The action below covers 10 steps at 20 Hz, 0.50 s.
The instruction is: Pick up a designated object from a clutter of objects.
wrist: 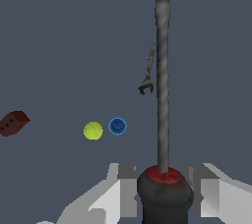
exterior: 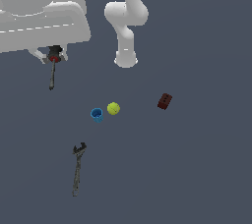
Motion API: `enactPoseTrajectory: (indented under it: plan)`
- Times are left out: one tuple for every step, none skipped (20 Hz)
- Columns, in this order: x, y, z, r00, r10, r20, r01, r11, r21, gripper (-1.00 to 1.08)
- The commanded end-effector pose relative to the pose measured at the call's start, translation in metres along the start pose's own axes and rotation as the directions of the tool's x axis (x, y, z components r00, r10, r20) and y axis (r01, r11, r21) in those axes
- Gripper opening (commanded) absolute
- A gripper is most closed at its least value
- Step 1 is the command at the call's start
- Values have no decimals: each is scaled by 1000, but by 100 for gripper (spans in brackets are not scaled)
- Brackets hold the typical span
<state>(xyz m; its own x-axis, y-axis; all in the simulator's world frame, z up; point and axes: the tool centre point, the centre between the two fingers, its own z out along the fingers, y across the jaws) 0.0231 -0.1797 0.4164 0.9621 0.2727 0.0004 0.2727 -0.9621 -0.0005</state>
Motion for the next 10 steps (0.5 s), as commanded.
enactPoseTrajectory:
  plan:
    - [-2,7,-9,1000,-1,0,1,1000,0,-100]
    - [-2,9,-12,1000,-1,1,1,1000,-1,-100]
    - [-3,11,-14,1000,-1,1,1,1000,-1,-100]
    - [-3,13,-15,1000,-1,1,1,1000,-1,-100]
    - [-3,14,-17,1000,-1,1,1,1000,-1,-100]
    - [-3,15,-18,1000,-1,1,1,1000,-1,-100]
    - [-3,15,-18,1000,-1,1,1,1000,-1,-100]
    - [-3,16,-19,1000,-1,1,1,1000,-1,-100]
    - [-3,16,-19,1000,-1,1,1,1000,-1,-100]
    - [-3,16,-19,1000,-1,1,1,1000,-1,-100]
